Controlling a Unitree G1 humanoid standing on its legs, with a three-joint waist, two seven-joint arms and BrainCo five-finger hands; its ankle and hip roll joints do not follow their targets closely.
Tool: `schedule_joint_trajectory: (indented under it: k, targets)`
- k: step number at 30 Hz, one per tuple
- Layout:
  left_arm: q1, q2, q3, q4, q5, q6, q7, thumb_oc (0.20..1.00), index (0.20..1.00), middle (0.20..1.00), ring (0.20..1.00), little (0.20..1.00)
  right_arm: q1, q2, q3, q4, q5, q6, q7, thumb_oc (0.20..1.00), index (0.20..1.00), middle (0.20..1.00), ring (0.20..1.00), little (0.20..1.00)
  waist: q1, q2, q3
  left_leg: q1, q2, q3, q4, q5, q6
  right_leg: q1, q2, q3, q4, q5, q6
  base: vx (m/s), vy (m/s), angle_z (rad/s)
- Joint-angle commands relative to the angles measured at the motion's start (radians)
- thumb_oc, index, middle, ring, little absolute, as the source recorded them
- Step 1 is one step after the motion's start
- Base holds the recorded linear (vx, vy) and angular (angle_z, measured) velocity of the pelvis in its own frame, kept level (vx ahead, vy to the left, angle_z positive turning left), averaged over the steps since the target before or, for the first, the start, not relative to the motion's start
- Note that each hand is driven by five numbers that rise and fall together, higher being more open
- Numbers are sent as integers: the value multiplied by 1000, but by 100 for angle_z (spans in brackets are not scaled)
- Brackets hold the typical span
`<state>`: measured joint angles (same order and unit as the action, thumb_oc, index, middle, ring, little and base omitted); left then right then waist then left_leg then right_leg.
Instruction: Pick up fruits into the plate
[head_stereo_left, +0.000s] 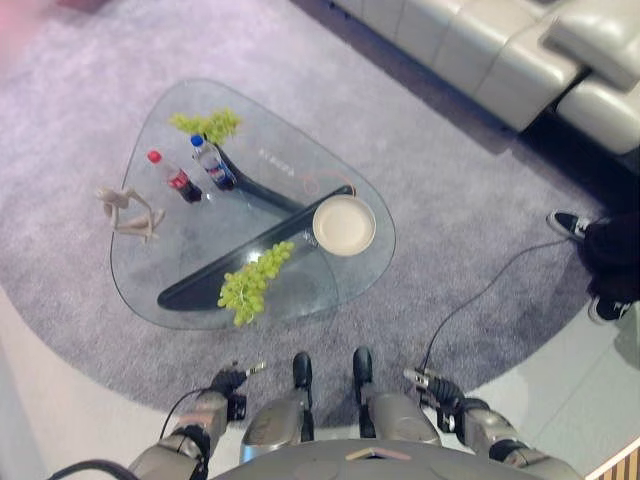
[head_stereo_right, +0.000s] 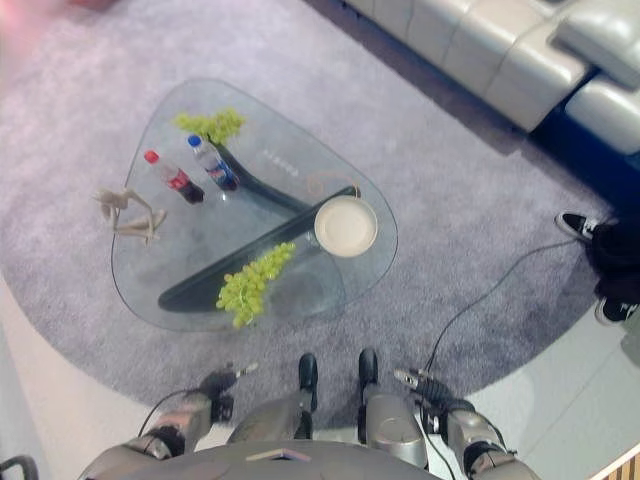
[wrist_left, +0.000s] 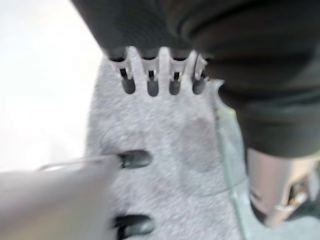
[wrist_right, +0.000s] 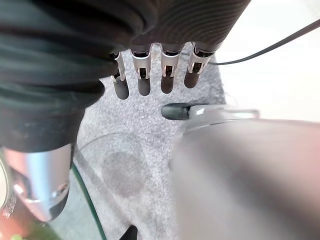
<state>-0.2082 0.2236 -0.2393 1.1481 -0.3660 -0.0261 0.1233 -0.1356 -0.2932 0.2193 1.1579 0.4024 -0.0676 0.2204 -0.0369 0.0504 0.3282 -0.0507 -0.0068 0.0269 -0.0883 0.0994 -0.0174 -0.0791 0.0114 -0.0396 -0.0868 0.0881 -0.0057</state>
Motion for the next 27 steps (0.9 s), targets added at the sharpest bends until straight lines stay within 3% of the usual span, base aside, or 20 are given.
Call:
schedule_joint_trajectory:
  k: [1, 5, 9, 15, 21, 27]
  targets:
    - [-82, 54, -31, -19, 1, -20, 122, 1000, 1000, 1000, 1000, 1000, -43, -24, 52, -73, 65, -12, -12, 1000, 1000, 1000, 1000, 1000, -20, -11, 51, -16, -8, -20, 94, -145, 20, -68, -23, 34, 174, -127, 45, -158, 78, -5]
    - [-258, 179, -53, 7, 13, -10, 228, 1000, 1000, 1000, 1000, 1000, -111, -50, 91, -132, 148, -41, -23, 1000, 1000, 1000, 1000, 1000, -41, -5, 131, -118, -3, -27, 126, -118, 10, -190, -6, 42, 239, -127, 39, -162, 57, -6]
    - [-356, 239, -49, 22, 21, 5, 299, 1000, 1000, 1000, 1000, 1000, -147, -57, 108, -167, 184, -58, -27, 1000, 1000, 1000, 1000, 1000, -56, -7, 172, -171, -2, -18, 138, -105, 8, -255, 2, 49, 267, -125, 39, -121, 49, -13]
    - [-519, 331, -77, 67, 166, 119, 476, 1000, 1000, 1000, 1000, 1000, -198, -60, 114, -167, 248, -97, -31, 1000, 1000, 1000, 1000, 1000, -72, -16, 192, -290, -3, -3, 166, -82, -1, -380, 12, 59, 311, -119, 42, -99, 28, -14]
    - [-610, 390, -118, 124, 228, 213, 524, 1000, 1000, 1000, 1000, 1000, -218, -70, 107, -145, 301, -132, -10, 1000, 1000, 1000, 1000, 1000, -80, -25, 192, -371, -4, 0, 192, -72, -9, -457, 17, 62, 332, -113, 45, -41, -6, -8]
    - [-702, 415, -149, 171, 244, 251, 510, 1000, 1000, 1000, 1000, 1000, -234, -72, 89, -145, 375, -197, 19, 1000, 1000, 1000, 1000, 1000, -87, -39, 192, -489, -5, 1, 239, -72, -13, -572, 30, 66, 375, -110, 47, -28, -16, -6]
